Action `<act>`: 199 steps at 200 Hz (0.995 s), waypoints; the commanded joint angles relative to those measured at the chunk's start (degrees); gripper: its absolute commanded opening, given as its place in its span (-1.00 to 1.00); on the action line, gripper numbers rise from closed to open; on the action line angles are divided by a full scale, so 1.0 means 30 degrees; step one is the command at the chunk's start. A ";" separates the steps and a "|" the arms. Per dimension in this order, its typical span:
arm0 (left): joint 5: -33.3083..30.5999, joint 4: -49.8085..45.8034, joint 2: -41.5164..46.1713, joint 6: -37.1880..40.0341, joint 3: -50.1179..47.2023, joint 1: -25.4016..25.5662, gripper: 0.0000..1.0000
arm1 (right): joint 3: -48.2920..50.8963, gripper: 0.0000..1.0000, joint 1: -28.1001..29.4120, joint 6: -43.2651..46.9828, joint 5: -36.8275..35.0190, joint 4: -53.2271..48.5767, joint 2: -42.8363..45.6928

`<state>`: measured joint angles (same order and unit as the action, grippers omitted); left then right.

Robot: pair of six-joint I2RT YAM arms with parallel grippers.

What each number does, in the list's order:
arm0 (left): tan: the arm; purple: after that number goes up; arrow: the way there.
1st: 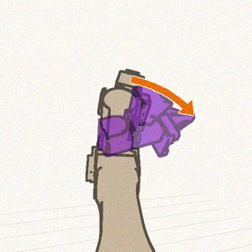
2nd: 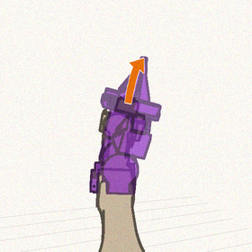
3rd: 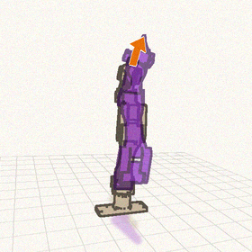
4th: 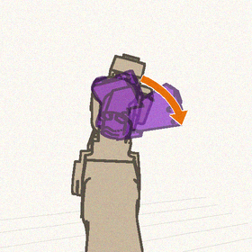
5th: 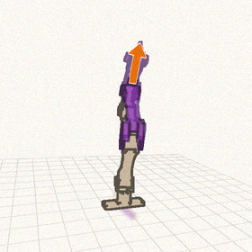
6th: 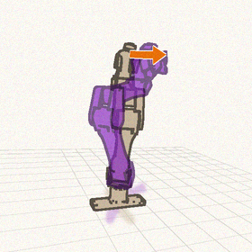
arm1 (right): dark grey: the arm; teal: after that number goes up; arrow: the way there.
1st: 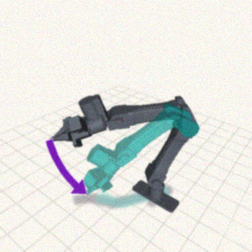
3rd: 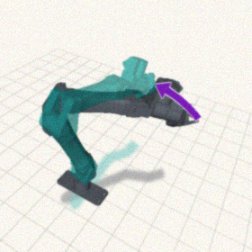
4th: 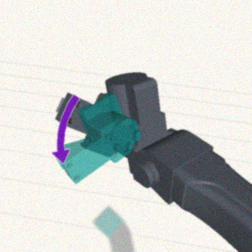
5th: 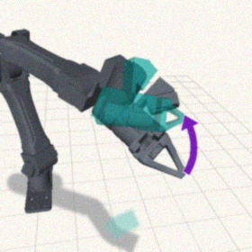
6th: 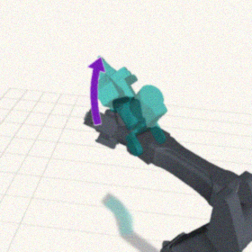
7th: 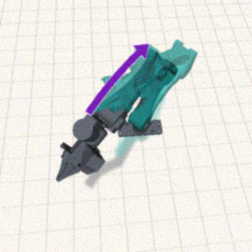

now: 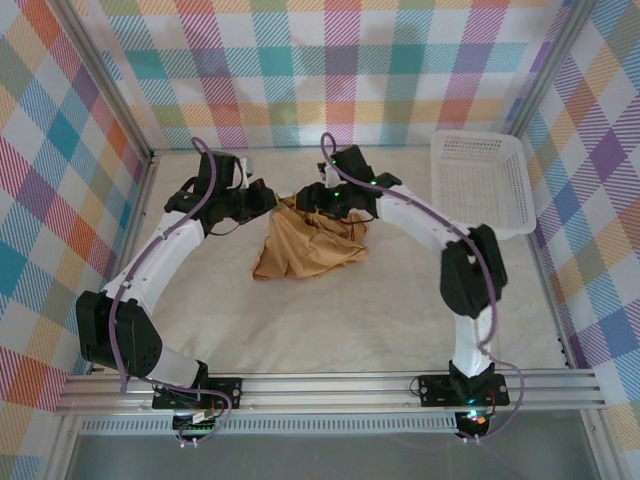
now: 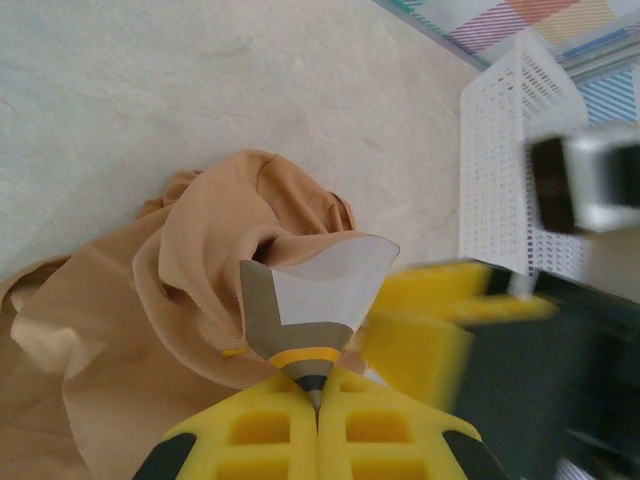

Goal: Fold the inside-out t-shirt

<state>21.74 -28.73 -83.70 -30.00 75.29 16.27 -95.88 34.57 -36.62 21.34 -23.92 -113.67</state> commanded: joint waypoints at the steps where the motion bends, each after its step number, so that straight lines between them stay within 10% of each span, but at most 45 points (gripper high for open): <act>1: -0.0321 -0.0861 0.1033 0.0351 0.1582 0.0084 -1.00 | -0.0241 0.11 -0.0016 -0.1446 0.0623 -0.0406 -0.2030; 32: -0.0468 -0.2044 0.0935 0.0655 0.3807 -0.0112 -1.00 | -0.0169 0.07 -0.0031 -0.1984 -0.0263 -0.0628 -0.2905; 60: 0.0406 -0.1938 0.0771 0.0221 0.5399 -0.0512 -1.00 | -0.0537 -1.00 -0.0339 -0.1696 -0.1479 -0.1401 -0.2809; 147: -0.0883 -0.1735 0.1365 -0.0092 0.2256 -0.4000 -1.00 | 0.1940 -1.00 -0.3032 0.0972 -0.3767 -0.4237 0.6540; 199: -0.1648 0.2045 0.2477 -0.1246 -0.5311 -0.3180 -1.00 | 1.3032 -1.00 -0.3112 -0.1515 -0.4564 0.1835 1.0809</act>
<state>19.20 -28.62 -79.64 -31.75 67.33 4.84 -72.36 24.84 -36.69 9.80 -25.56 -80.49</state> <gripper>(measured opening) 0.049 0.048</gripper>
